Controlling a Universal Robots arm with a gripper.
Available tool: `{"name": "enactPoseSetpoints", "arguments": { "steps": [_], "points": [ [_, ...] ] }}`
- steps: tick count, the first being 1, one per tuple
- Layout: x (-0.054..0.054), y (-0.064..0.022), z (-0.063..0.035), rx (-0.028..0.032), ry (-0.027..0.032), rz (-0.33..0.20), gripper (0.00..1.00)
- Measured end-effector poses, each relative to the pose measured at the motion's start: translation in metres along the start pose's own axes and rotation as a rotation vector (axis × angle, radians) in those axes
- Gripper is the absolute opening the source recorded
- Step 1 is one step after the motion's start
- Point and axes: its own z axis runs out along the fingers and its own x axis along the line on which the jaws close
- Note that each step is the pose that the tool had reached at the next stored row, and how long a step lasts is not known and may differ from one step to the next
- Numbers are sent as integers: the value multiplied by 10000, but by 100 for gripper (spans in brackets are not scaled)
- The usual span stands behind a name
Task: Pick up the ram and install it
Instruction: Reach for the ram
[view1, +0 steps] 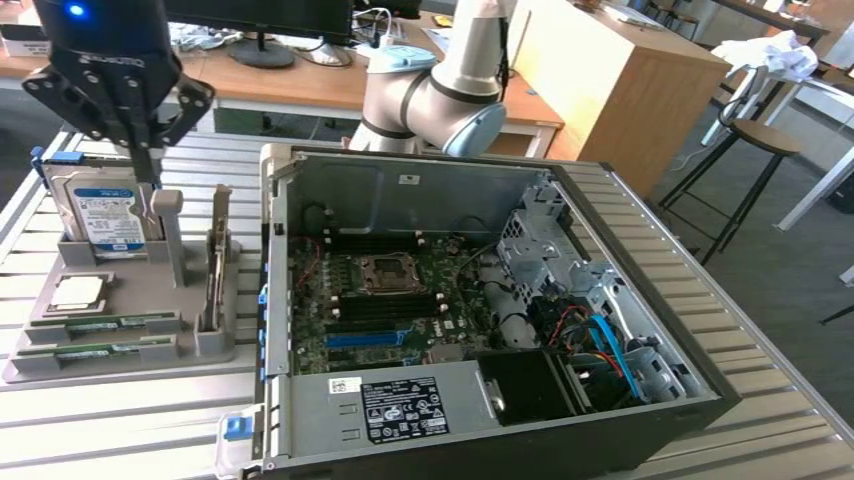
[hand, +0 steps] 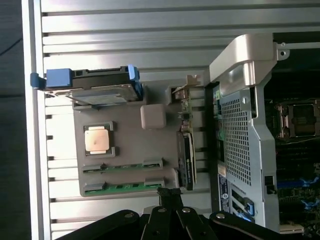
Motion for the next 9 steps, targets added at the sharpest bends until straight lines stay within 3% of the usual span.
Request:
{"name": "enactPoseSetpoints", "arguments": {
  "steps": [9],
  "points": [
    [236, -18, -4, 0, 0, -1, 10]
  ]
}}
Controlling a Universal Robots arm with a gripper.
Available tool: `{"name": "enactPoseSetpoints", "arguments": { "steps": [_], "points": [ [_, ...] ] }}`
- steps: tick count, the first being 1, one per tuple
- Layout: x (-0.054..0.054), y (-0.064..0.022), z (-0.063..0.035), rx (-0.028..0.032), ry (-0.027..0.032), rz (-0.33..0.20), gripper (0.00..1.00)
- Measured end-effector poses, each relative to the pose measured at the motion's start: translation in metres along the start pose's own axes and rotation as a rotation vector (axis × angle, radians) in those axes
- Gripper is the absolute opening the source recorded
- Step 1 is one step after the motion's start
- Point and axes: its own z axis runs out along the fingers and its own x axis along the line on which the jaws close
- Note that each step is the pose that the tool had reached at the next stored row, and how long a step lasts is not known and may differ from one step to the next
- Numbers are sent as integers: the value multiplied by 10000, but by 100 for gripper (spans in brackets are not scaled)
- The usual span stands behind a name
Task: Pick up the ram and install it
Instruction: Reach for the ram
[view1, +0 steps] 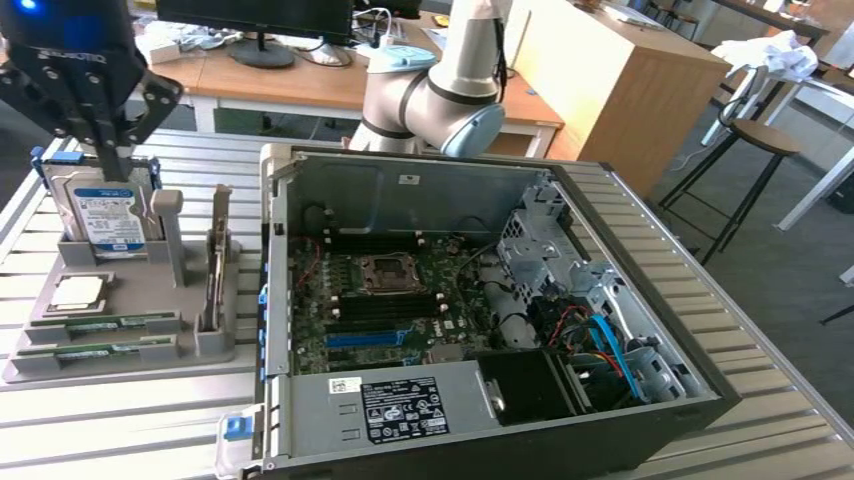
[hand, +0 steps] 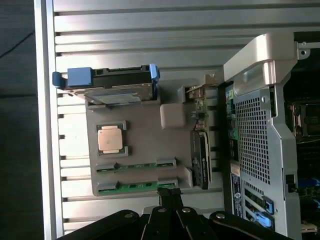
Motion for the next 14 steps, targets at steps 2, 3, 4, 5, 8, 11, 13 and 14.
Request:
{"name": "enactPoseSetpoints", "arguments": {
  "steps": [2, 3, 4, 5, 8, 11, 13, 14],
  "points": [
    [47, -3, 0, -1, -1, 1, 10],
    [72, -5, -1, 0, 0, 1, 10],
    [95, -7, -1, 0, 0, 1, 10],
    [118, -9, -1, 0, 0, 1, 10],
    [183, -13, -2, 0, 0, 1, 10],
    [228, -17, -3, 0, 0, 1, 10],
    [248, -18, -3, 1, 1, 1, 10],
    [255, -19, -3, 0, 0, 1, 10]
  ]
}}
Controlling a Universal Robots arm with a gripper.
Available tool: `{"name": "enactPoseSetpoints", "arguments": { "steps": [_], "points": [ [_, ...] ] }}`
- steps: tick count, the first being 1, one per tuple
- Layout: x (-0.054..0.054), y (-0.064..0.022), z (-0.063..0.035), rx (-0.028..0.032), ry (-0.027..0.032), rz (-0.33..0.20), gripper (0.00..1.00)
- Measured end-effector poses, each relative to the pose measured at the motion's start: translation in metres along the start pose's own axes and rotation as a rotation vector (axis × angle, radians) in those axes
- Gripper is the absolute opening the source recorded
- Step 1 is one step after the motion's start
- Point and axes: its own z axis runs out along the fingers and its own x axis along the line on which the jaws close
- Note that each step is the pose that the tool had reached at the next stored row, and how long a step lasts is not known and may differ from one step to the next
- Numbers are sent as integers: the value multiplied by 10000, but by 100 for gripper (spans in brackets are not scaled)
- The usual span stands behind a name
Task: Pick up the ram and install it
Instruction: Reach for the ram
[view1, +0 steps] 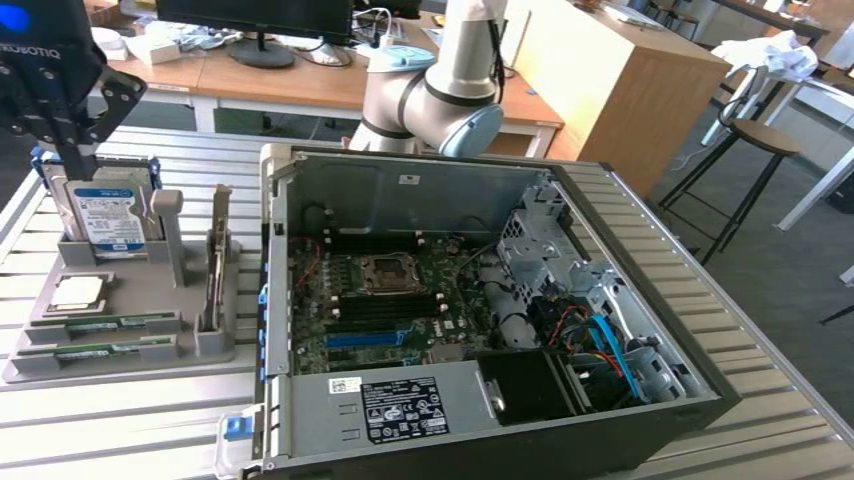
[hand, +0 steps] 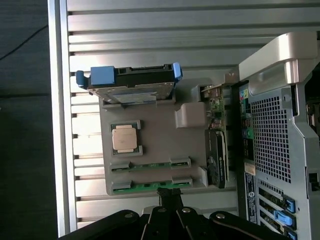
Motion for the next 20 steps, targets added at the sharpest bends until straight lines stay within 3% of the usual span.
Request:
{"name": "enactPoseSetpoints", "arguments": {
  "steps": [10, 20],
  "points": [
    [3, -13, -1, 0, 0, 1, 10],
    [-9, -163, -7, 1, 0, 1, 10]
  ]
}}
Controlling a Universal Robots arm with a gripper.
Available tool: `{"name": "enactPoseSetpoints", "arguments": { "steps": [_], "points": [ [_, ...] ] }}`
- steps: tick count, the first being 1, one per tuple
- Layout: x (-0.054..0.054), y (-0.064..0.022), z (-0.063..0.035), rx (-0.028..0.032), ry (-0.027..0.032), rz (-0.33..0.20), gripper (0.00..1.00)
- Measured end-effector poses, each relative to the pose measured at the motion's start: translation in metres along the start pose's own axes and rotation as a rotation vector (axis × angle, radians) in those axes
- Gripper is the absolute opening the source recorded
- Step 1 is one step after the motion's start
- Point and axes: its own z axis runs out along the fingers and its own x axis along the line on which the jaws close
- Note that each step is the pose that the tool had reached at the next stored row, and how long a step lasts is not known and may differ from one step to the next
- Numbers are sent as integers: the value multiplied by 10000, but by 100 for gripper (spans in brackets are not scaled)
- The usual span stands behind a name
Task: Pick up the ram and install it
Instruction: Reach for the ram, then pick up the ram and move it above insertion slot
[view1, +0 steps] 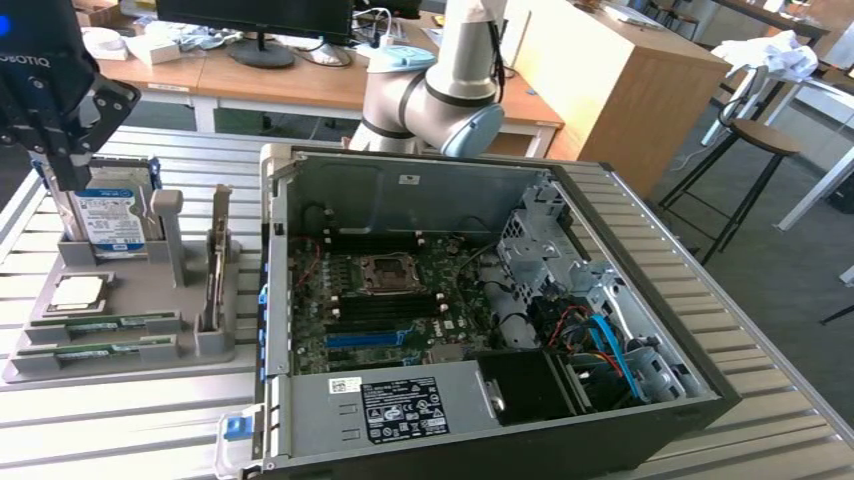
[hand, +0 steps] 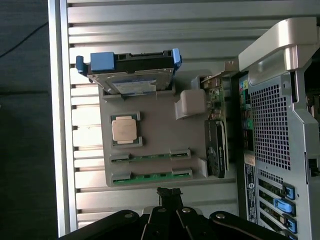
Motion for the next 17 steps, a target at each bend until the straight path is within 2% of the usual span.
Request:
{"name": "enactPoseSetpoints", "arguments": {
  "steps": [17],
  "points": [
    [0, -4, 0, 0, 5, -90, 10]
  ]
}}
